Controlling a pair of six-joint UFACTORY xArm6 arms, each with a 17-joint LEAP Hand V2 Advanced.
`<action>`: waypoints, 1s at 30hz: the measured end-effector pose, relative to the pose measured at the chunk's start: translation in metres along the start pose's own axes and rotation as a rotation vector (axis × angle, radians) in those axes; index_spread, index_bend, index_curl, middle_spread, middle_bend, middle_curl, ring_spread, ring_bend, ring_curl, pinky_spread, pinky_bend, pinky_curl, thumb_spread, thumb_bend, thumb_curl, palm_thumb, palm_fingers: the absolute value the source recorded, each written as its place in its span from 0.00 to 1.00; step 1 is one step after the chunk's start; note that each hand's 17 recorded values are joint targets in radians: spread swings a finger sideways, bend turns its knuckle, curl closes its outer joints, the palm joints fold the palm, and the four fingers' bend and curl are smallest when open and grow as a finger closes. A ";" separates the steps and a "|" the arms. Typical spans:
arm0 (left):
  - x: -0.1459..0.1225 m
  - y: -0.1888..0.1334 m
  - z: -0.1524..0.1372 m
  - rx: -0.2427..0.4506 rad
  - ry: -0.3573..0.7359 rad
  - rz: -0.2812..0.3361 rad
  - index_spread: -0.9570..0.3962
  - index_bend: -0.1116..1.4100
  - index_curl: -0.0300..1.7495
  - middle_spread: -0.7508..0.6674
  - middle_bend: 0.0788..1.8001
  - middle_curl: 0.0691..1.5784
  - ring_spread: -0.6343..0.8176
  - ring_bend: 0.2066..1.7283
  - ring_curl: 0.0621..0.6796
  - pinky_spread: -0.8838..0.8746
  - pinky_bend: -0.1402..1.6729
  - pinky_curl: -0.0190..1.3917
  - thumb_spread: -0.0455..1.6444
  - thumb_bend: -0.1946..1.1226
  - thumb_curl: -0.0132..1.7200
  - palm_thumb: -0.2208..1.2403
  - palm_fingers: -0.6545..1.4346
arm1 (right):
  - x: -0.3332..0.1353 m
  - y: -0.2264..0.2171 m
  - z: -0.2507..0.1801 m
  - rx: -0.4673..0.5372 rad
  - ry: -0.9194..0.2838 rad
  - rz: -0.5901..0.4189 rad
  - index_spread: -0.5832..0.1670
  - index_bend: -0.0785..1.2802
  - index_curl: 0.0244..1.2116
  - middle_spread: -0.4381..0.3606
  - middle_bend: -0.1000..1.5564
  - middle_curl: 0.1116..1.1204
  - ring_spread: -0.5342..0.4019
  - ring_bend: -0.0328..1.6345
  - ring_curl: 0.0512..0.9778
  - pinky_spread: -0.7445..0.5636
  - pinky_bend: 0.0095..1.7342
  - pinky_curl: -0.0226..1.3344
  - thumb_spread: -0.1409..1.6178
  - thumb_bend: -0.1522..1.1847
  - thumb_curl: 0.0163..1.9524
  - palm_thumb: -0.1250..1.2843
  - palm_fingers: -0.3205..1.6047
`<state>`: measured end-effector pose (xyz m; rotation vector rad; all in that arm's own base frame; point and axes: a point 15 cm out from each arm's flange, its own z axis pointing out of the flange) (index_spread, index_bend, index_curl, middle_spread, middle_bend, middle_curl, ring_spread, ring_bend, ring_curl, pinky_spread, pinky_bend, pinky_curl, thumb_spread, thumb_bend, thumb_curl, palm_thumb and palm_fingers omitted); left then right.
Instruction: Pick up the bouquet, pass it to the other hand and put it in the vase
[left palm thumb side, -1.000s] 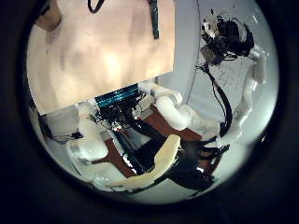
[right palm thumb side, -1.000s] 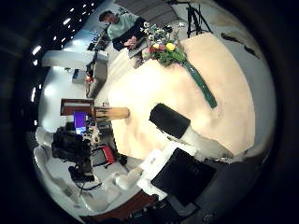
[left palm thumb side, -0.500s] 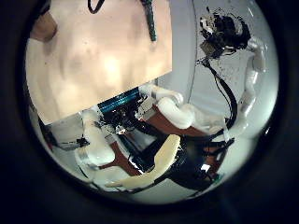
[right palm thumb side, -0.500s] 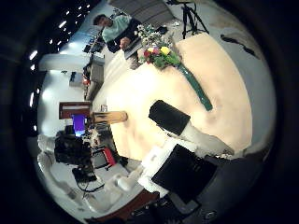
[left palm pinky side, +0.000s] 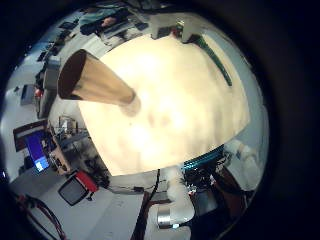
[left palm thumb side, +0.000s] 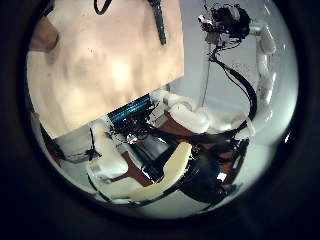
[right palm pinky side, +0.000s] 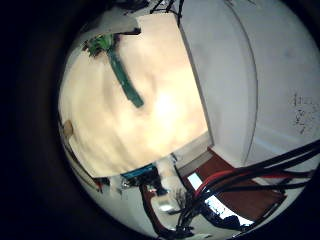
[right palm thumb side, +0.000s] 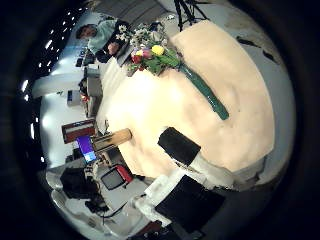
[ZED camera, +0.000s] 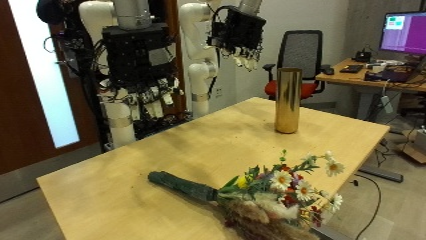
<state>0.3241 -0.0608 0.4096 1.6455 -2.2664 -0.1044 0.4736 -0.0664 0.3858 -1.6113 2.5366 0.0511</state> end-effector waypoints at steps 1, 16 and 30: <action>0.000 -0.001 0.001 -0.002 0.001 -0.004 0.83 0.19 0.21 0.78 0.07 0.17 0.82 0.09 0.26 0.80 0.18 0.20 0.58 0.13 0.17 0.27 0.33 | -0.001 0.001 0.014 -0.010 0.002 0.003 0.60 0.18 0.24 0.64 0.49 0.21 0.48 0.67 0.13 0.60 0.51 0.01 0.71 0.10 0.15 0.36 0.35; -0.004 -0.012 0.011 -0.030 0.008 -0.014 0.83 0.19 0.20 0.78 0.07 0.17 0.82 0.10 0.27 0.80 0.18 0.20 0.59 0.13 0.17 0.27 0.33 | 0.012 -0.016 0.141 0.008 0.006 0.039 0.65 0.19 0.23 0.61 0.51 0.24 0.46 0.70 0.16 0.61 0.54 0.01 0.69 0.10 0.16 0.37 0.35; -0.005 -0.019 0.011 -0.002 0.005 -0.017 0.83 0.19 0.20 0.78 0.07 0.17 0.82 0.10 0.27 0.80 0.18 0.20 0.59 0.13 0.17 0.27 0.33 | 0.029 -0.041 0.173 0.035 0.012 0.073 0.61 0.21 0.30 0.55 0.51 0.26 0.46 0.66 0.15 0.63 0.45 0.01 0.68 0.09 0.17 0.38 0.38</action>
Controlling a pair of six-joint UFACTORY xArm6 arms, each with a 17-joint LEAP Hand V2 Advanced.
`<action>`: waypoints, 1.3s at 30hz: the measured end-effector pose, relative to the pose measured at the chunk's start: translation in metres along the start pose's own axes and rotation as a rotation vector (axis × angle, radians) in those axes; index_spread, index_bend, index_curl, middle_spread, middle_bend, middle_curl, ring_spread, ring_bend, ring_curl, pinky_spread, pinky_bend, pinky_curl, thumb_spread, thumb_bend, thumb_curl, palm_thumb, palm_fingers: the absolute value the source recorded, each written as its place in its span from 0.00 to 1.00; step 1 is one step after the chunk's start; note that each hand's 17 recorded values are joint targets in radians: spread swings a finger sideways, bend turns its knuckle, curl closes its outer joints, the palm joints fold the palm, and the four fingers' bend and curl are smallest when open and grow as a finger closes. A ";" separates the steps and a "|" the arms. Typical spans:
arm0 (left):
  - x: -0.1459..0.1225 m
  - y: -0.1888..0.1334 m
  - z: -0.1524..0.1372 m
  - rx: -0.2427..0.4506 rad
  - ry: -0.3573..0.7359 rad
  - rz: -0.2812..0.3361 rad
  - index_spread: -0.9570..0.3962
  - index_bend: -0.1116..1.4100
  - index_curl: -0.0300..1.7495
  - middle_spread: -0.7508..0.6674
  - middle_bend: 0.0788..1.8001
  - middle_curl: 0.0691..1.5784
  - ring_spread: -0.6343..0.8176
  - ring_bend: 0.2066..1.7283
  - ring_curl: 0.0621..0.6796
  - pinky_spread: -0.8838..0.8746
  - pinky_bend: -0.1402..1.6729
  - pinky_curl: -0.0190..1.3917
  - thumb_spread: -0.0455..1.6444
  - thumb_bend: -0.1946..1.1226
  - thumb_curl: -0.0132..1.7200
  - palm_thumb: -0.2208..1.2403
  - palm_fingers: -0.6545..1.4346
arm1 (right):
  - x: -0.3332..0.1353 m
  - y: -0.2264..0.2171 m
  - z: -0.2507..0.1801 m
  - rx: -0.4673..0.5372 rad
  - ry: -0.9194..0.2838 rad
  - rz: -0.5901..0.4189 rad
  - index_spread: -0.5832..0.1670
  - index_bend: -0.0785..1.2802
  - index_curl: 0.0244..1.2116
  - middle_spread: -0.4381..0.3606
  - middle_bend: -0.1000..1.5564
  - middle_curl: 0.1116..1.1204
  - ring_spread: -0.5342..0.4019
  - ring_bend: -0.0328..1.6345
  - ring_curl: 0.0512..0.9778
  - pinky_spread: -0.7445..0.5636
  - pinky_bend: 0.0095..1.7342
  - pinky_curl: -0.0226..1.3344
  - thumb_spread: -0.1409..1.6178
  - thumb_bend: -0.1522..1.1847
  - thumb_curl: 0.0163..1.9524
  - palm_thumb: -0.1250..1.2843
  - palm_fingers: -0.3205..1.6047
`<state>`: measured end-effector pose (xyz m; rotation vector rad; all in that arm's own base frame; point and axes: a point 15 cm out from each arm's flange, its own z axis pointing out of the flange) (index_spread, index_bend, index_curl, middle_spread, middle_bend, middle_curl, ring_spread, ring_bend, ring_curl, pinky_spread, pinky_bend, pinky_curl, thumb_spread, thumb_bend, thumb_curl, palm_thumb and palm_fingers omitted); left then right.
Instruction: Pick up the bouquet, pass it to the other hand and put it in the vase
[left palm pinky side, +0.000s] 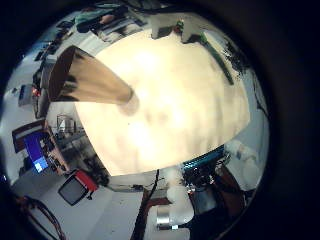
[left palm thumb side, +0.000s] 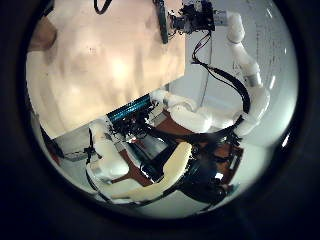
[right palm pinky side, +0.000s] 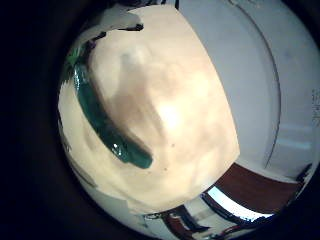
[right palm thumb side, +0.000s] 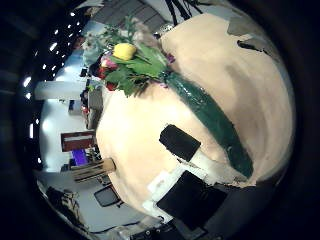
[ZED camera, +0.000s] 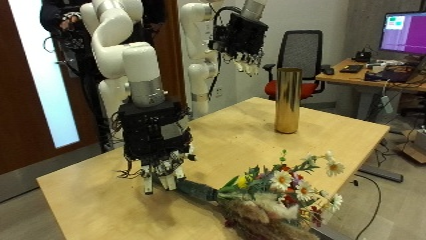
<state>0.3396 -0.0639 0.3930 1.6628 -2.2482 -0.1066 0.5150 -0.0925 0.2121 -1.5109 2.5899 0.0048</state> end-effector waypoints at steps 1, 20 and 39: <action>-0.001 -0.002 0.002 0.001 0.001 -0.001 0.83 0.19 0.20 0.78 0.07 0.17 0.82 0.10 0.27 0.80 0.18 0.20 0.59 0.13 0.17 0.27 0.33 | 0.001 0.000 0.004 -0.006 0.002 0.000 0.61 0.20 0.30 0.55 0.50 0.26 0.46 0.66 0.14 0.63 0.45 0.01 0.69 0.09 0.17 0.38 0.37; 0.008 -0.048 0.005 0.144 0.051 -0.010 0.85 0.18 0.19 0.81 0.07 0.17 0.82 0.11 0.27 0.80 0.18 0.22 0.59 0.13 0.17 0.27 0.32 | 0.007 0.001 0.021 -0.032 0.017 -0.004 0.53 0.21 0.33 0.58 0.44 0.24 0.48 0.59 0.11 0.65 0.39 0.01 0.68 0.09 0.17 0.38 0.40; 0.009 -0.063 0.008 0.166 0.074 -0.016 0.85 0.18 0.19 0.80 0.07 0.17 0.82 0.11 0.27 0.80 0.18 0.22 0.59 0.13 0.17 0.27 0.32 | -0.009 0.014 0.048 -0.082 0.032 -0.036 0.53 0.19 0.31 0.57 0.42 0.24 0.44 0.59 0.10 0.61 0.40 0.01 0.68 0.09 0.16 0.38 0.43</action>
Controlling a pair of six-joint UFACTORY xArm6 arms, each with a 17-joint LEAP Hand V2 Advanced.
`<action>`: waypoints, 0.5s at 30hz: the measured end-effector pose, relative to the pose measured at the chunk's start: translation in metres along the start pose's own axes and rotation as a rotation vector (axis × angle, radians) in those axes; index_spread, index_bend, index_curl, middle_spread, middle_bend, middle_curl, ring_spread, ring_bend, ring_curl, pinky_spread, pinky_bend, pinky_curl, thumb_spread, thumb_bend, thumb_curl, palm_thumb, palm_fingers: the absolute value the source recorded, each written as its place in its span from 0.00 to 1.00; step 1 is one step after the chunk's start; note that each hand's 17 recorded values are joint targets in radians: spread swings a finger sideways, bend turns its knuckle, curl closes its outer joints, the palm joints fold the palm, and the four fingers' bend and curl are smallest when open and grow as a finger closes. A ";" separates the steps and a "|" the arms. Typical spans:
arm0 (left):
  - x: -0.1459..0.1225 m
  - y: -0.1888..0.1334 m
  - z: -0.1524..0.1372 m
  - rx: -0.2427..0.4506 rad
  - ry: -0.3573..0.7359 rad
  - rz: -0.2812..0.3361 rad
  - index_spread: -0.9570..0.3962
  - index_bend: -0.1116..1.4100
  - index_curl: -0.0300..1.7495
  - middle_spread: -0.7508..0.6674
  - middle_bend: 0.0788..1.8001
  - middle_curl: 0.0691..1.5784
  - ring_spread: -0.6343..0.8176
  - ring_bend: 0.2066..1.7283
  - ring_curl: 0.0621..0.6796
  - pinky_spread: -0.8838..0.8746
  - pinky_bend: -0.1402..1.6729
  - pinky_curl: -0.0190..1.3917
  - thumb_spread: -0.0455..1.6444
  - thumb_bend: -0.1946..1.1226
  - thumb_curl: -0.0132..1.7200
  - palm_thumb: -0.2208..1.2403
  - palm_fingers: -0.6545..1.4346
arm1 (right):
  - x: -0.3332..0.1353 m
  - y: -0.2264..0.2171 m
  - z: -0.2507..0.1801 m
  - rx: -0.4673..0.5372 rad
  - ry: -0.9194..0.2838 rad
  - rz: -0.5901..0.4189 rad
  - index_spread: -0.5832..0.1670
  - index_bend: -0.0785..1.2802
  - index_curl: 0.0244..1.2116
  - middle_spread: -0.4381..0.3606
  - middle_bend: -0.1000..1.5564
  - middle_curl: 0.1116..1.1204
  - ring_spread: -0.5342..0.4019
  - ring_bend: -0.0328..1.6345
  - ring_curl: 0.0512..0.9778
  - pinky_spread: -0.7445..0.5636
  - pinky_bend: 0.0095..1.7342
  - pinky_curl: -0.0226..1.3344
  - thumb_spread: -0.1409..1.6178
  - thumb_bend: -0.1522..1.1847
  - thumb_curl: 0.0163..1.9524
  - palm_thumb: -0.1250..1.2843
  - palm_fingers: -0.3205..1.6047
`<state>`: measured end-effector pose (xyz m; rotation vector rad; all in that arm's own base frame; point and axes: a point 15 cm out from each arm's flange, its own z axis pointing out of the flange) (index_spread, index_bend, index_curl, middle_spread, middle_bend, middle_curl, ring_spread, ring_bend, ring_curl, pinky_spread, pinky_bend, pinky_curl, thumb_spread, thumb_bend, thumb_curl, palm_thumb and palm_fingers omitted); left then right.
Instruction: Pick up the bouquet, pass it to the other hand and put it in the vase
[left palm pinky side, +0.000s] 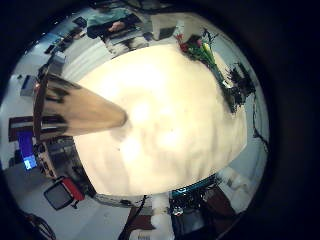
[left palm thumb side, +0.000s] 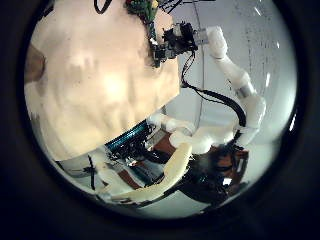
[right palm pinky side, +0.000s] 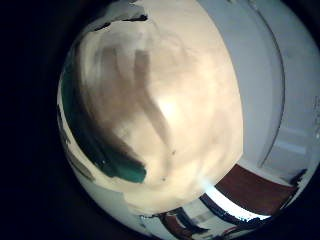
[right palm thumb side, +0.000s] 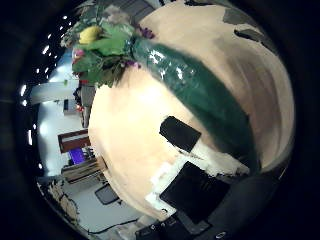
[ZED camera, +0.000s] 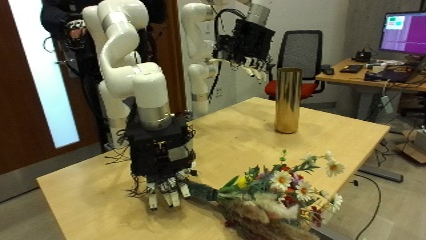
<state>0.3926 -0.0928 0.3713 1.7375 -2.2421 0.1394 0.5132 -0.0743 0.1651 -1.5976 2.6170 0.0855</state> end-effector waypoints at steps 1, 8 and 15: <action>0.000 0.000 0.000 0.001 0.000 -0.001 0.85 0.18 0.19 0.80 0.07 0.17 0.82 0.11 0.27 0.80 0.18 0.22 0.59 0.13 0.17 0.27 0.32 | 0.000 0.001 0.001 -0.003 0.001 0.000 0.53 0.19 0.31 0.58 0.42 0.24 0.44 0.59 0.10 0.61 0.40 0.01 0.68 0.09 0.16 0.38 0.43; -0.002 0.003 -0.001 -0.005 -0.001 -0.004 0.85 0.18 0.19 0.80 0.08 0.17 0.82 0.12 0.27 0.80 0.18 0.22 0.59 0.13 0.17 0.27 0.32 | -0.003 0.005 0.012 -0.032 0.009 -0.010 0.54 0.18 0.29 0.56 0.42 0.25 0.42 0.64 0.12 0.57 0.43 0.01 0.68 0.10 0.16 0.38 0.46; -0.003 0.004 -0.001 -0.007 -0.002 -0.007 0.85 0.18 0.19 0.79 0.08 0.17 0.81 0.12 0.27 0.80 0.18 0.22 0.59 0.13 0.17 0.27 0.32 | -0.003 0.010 0.015 -0.050 0.013 -0.013 0.54 0.18 0.27 0.55 0.43 0.26 0.38 0.67 0.15 0.49 0.50 0.02 0.68 0.10 0.17 0.41 0.48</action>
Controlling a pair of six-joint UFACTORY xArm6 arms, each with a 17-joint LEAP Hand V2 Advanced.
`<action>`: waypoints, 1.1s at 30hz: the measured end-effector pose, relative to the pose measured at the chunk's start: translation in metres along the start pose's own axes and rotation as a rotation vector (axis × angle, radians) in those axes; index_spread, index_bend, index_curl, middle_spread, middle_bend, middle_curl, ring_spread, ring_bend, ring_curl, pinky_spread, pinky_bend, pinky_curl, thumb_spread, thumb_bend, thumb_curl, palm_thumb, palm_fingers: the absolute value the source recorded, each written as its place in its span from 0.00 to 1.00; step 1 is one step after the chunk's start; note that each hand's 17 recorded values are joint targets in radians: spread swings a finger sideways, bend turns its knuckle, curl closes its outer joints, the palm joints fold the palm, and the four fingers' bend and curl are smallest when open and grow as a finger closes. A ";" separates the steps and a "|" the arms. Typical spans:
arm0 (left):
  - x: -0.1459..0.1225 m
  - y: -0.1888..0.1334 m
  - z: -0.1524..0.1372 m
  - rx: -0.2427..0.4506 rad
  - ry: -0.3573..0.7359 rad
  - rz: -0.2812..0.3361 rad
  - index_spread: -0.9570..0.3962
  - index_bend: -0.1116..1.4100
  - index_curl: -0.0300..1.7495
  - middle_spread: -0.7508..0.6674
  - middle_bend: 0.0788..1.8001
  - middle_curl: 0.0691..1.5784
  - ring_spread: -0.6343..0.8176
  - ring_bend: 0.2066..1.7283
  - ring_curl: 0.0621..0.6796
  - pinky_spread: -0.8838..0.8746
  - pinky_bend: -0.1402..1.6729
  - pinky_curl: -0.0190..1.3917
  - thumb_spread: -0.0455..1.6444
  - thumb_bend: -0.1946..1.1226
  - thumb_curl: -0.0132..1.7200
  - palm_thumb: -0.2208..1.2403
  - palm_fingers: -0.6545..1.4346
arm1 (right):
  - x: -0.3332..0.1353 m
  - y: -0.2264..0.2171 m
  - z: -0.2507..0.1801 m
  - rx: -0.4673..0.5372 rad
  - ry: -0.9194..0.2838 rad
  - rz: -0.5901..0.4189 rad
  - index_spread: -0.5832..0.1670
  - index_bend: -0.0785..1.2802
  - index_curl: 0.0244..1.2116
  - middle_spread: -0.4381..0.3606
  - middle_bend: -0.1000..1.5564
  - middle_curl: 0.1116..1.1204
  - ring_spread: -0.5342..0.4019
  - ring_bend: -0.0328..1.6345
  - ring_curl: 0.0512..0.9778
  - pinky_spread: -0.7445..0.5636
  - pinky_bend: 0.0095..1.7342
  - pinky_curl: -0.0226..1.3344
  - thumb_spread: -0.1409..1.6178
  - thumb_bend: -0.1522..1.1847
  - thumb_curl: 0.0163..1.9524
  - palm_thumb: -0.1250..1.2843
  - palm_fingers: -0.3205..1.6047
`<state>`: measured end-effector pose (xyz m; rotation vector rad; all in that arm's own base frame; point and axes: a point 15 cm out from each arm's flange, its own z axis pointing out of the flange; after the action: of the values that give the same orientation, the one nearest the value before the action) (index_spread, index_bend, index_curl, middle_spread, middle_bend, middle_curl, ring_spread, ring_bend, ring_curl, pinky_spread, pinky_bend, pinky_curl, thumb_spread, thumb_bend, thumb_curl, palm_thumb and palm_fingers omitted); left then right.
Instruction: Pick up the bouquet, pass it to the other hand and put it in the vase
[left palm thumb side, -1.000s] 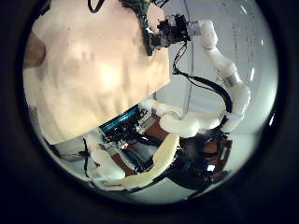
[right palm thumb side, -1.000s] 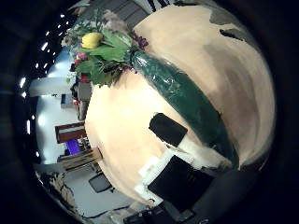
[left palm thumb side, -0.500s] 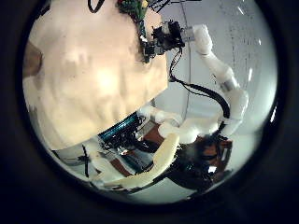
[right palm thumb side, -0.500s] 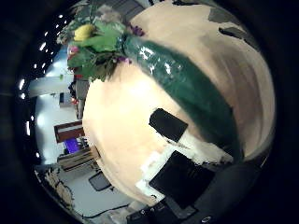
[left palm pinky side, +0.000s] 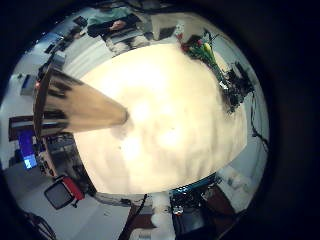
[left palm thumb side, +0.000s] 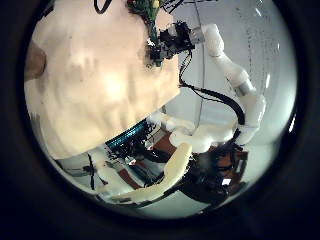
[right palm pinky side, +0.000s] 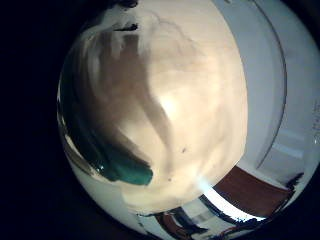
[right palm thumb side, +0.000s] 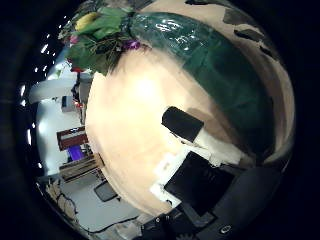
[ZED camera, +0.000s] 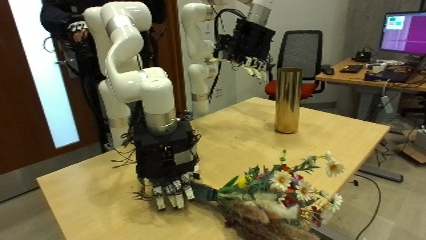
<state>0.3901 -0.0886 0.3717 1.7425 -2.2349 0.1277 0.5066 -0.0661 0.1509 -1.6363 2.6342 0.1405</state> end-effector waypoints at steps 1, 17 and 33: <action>0.000 0.000 -0.001 0.000 0.000 0.001 0.85 0.18 0.19 0.79 0.08 0.17 0.81 0.12 0.27 0.80 0.18 0.22 0.59 0.13 0.17 0.27 0.32 | 0.001 0.002 0.001 -0.010 0.002 0.000 0.55 0.18 0.27 0.54 0.44 0.26 0.38 0.67 0.16 0.48 0.51 0.01 0.68 0.10 0.17 0.41 0.49; 0.000 0.001 -0.007 0.009 -0.001 -0.001 0.85 0.18 0.18 0.78 0.10 0.17 0.80 0.13 0.28 0.80 0.18 0.22 0.60 0.13 0.17 0.30 0.32 | 0.002 0.028 0.006 -0.126 0.026 -0.026 0.36 0.27 0.38 0.31 0.50 0.33 0.26 0.65 0.25 0.20 0.62 0.05 0.62 0.09 0.22 0.61 0.74; -0.002 0.001 -0.009 0.013 0.000 -0.007 0.85 0.18 0.18 0.78 0.11 0.17 0.80 0.14 0.28 0.80 0.18 0.22 0.61 0.13 0.18 0.31 0.32 | 0.010 0.036 -0.025 -0.254 0.027 -0.015 0.32 0.57 0.55 0.30 0.66 0.43 0.30 0.72 0.40 0.16 0.63 0.14 0.61 0.11 0.23 0.66 0.92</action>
<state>0.3910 -0.0843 0.3798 1.7571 -2.2324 0.1416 0.4703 -0.0619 0.1768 -1.7373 2.7175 0.4741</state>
